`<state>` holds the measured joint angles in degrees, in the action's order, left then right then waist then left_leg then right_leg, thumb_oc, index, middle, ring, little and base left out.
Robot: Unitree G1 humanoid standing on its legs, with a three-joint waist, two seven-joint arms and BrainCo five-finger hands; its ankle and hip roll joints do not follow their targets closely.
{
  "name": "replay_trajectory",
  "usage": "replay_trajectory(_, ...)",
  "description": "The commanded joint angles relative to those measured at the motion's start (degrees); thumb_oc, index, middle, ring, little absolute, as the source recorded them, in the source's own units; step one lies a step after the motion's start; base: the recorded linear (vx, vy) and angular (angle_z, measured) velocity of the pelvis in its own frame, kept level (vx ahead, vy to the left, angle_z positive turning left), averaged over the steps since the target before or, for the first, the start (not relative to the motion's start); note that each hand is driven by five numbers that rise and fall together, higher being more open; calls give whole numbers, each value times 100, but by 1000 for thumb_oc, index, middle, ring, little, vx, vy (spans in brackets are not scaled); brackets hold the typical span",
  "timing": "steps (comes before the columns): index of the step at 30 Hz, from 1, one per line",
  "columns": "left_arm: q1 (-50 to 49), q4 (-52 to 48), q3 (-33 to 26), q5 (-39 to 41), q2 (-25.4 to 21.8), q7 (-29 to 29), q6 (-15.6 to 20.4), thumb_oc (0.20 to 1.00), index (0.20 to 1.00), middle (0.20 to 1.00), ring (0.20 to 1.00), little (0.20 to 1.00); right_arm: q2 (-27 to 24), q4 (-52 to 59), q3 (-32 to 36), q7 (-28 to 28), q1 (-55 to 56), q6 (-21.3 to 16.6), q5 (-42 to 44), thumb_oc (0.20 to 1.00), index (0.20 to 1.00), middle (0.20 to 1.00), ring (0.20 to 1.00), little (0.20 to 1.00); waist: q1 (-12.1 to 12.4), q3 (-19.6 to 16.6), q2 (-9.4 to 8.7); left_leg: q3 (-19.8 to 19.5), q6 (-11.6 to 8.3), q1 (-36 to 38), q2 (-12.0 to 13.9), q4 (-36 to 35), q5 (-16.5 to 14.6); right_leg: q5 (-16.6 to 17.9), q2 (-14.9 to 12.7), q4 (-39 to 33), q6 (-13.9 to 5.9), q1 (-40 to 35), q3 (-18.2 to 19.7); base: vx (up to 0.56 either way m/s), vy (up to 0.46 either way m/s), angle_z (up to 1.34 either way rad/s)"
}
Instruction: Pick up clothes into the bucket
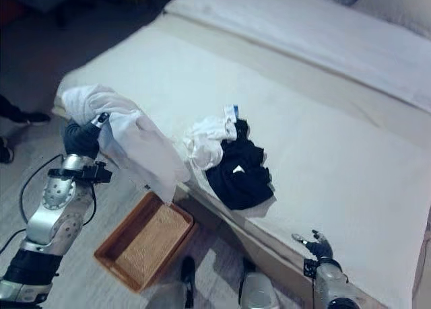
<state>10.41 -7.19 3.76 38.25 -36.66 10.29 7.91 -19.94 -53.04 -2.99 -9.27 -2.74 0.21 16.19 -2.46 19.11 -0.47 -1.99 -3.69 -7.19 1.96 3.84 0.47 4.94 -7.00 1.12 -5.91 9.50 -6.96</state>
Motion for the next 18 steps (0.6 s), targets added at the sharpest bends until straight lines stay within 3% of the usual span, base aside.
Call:
replay_trajectory(1,109,-88,-333,-717,246,306,401,200,200,200,200,200,-67,19,-175,-186,-115,-106,-289,1000,1000,1000,1000,1000,-22,-145,-120,-212,130,-595,-292,776,-251,-821,-67,1200,-75,257,144,-89,14,7)
replay_trajectory(11,225,1437,-16,-1367,690,669,256,200,200,200,200,200,-172,-421,-247,-479,-409,-156,-407,1000,1000,1000,1000,1000,-61,557,-149,-232,268,-1734,-415,1941,-546,-1183,-195,2435,68,1327,315,-65,21,6)
replay_trajectory(18,1352,3836,443,-2141,746,1504,5,200,200,200,200,200,-186,-298,-515,-890,-870,-358,-369,1000,1000,1000,1000,1000,-164,1054,-297,-274,311,-2609,-409,2496,-603,-1293,-225,2989,119,2163,350,-50,17,3)
